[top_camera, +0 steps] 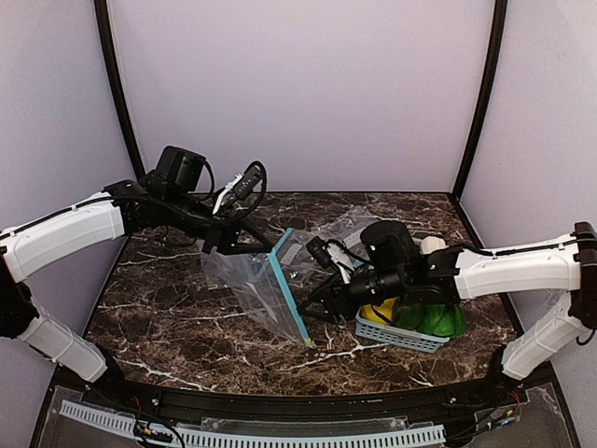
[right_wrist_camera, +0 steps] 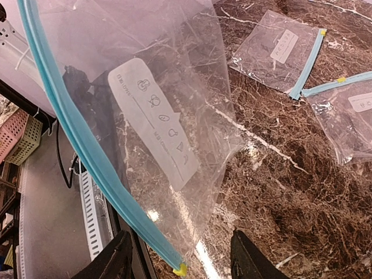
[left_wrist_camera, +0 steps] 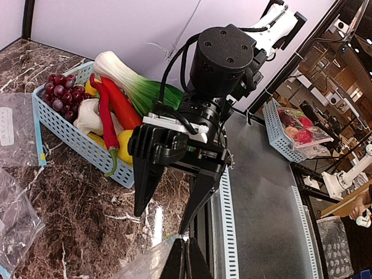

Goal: Place the food in the zip-top bag and seal the zipper
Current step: Pass from the left arm to the right

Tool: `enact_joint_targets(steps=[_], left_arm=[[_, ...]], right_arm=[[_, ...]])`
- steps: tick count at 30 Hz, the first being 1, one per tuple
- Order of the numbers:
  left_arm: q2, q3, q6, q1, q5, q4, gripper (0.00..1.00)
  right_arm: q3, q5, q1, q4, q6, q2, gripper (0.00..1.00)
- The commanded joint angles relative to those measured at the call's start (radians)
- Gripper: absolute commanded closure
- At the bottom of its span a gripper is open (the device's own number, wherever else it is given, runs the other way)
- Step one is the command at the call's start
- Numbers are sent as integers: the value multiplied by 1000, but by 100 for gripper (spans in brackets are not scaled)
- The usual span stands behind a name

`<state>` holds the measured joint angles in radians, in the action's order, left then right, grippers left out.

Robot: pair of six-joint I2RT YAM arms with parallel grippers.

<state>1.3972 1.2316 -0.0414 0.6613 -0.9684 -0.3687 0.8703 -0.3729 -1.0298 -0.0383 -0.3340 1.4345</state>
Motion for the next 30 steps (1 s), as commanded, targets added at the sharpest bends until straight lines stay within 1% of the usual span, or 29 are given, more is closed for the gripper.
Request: enact_joint_targets(steps=[1,22,30], left_arm=[[-10,-3,-17,6,-19,-22,99],[-12,-1,-21,8,-24,-26,99],[-13,-2,-21,10,-28,-26,99]], right_arm=[[8,12,-10,-41,-2,16,44],[20,18,-11,-47,5,43,46],[41,23,-11,-52,19,59,49]])
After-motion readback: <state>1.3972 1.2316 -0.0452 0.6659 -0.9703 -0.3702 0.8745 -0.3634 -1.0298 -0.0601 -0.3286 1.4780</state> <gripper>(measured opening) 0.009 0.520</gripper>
